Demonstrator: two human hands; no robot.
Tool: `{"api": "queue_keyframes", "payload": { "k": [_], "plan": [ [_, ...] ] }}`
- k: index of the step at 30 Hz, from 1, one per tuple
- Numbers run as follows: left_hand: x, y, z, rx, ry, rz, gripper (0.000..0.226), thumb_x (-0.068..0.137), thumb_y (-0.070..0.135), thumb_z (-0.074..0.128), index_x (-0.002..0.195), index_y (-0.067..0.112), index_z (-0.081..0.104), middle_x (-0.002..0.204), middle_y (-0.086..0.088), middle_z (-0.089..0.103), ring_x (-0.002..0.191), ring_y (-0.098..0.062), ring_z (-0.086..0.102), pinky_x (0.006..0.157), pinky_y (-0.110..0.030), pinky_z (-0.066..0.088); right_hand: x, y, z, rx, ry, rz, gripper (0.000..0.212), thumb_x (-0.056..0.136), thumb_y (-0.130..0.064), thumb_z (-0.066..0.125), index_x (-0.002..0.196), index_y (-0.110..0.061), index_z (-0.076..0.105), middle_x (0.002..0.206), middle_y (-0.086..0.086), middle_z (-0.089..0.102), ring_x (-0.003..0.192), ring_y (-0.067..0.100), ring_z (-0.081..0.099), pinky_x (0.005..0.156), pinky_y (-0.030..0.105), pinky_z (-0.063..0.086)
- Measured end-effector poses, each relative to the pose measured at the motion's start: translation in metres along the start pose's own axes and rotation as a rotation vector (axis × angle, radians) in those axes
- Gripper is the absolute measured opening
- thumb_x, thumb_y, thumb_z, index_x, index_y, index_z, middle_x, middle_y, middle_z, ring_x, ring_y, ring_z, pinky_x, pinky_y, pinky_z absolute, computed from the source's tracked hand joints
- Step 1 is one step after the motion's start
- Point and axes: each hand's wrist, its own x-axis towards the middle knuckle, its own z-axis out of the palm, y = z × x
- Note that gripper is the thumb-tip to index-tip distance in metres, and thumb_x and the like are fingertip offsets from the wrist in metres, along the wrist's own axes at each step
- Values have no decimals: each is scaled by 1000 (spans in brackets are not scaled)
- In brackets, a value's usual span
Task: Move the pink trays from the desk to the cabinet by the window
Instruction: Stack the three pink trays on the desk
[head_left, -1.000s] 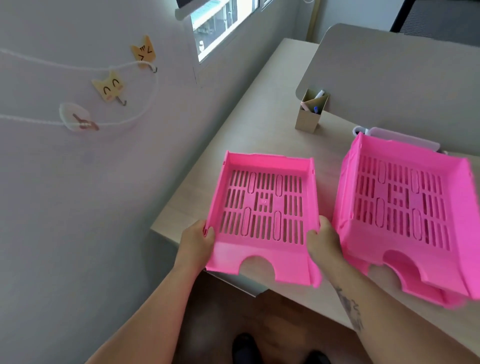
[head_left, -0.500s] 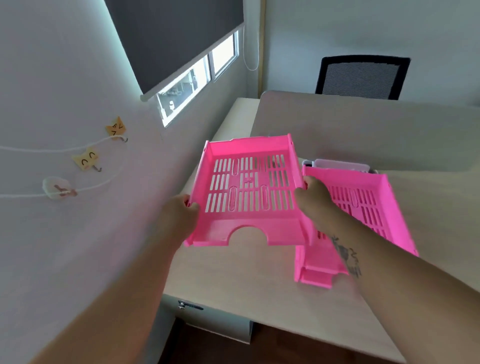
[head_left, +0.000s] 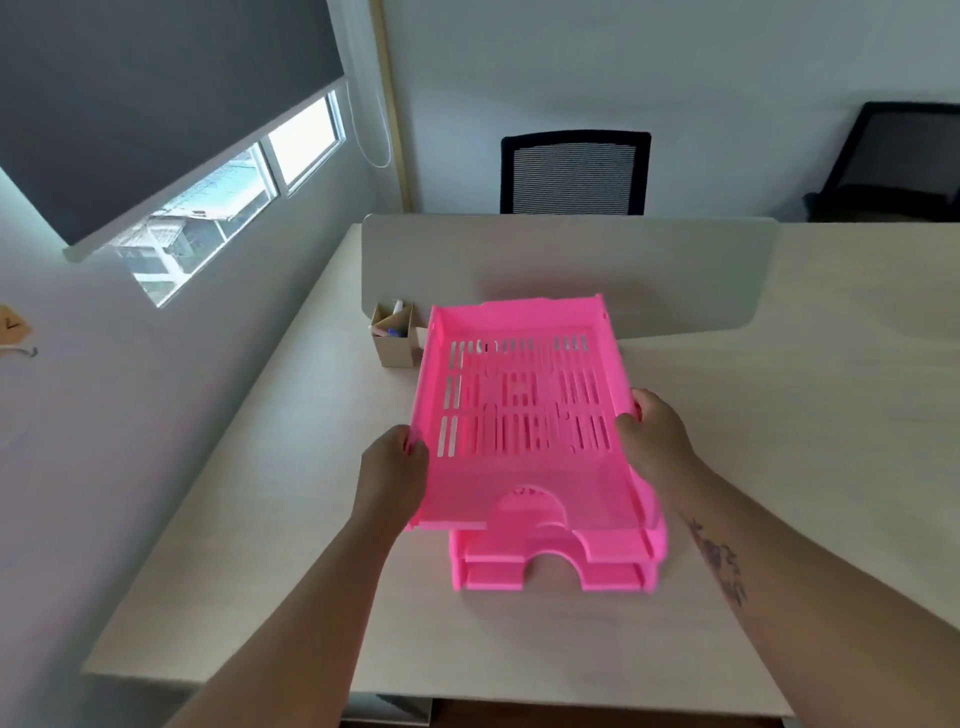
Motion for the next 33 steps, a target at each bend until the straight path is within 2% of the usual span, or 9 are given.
{"api": "queue_keyframes", "payload": {
  "k": [4,7,11,15,23,26,28,31,33],
  "plan": [
    [-8,4,30,4,10,6,25,97,6,39,88,-10,56,72,-15,56,61,-25,46,51,-32,37,8,26,-10,-4,-27,6,38,95,0,37,129,-4,54,85,5,59,67,19,57,52,31,50],
    [-10,5,45,14,14,-17,26,98,6,38,89,-10,56,71,-14,56,58,-23,47,51,-35,42,13,39,-13,-3,-46,21,39,95,-2,37,130,-6,54,94,10,65,80,31,66,65,46,61],
    [-8,3,58,27,9,-33,27,99,9,38,88,-4,59,82,-21,66,61,-24,53,61,-47,56,21,53,-13,4,-78,50,41,96,-2,36,133,-6,51,99,12,64,74,22,61,62,36,56],
    [-4,3,65,26,10,-49,29,101,11,38,89,-2,60,82,-21,67,60,-23,52,53,-33,46,27,63,-8,11,-95,70,41,98,-6,35,137,-7,48,101,12,64,75,25,63,61,39,56],
    [6,4,66,21,4,-63,23,102,17,42,84,9,56,78,-8,60,62,-18,52,52,-28,40,39,67,-5,36,-121,69,40,101,-10,33,140,-10,43,99,6,57,66,12,53,58,28,47],
    [5,4,67,-32,4,-83,24,101,17,45,93,3,62,83,-11,64,66,-22,55,56,-30,44,38,67,-7,73,-137,69,38,102,-12,33,138,-9,44,93,1,57,67,9,53,53,25,42],
    [-2,5,68,-67,2,-73,23,100,16,47,96,1,63,83,-13,65,67,-23,55,55,-30,45,37,68,-11,117,-161,78,34,102,-16,37,134,-10,48,91,-1,57,73,11,56,58,26,45],
    [-21,0,69,-198,-27,-93,14,98,9,48,99,12,61,84,-4,65,70,-16,59,57,-27,47,29,74,-15,143,-199,110,36,100,-21,44,134,-12,51,101,3,63,90,24,63,74,35,52],
    [-31,-10,72,-267,-52,-141,21,95,3,44,96,13,63,83,-6,65,73,-21,59,61,-30,50,18,83,-12,151,-206,142,43,97,-20,46,139,-16,47,109,5,65,91,23,64,74,36,55]
  ]
}}
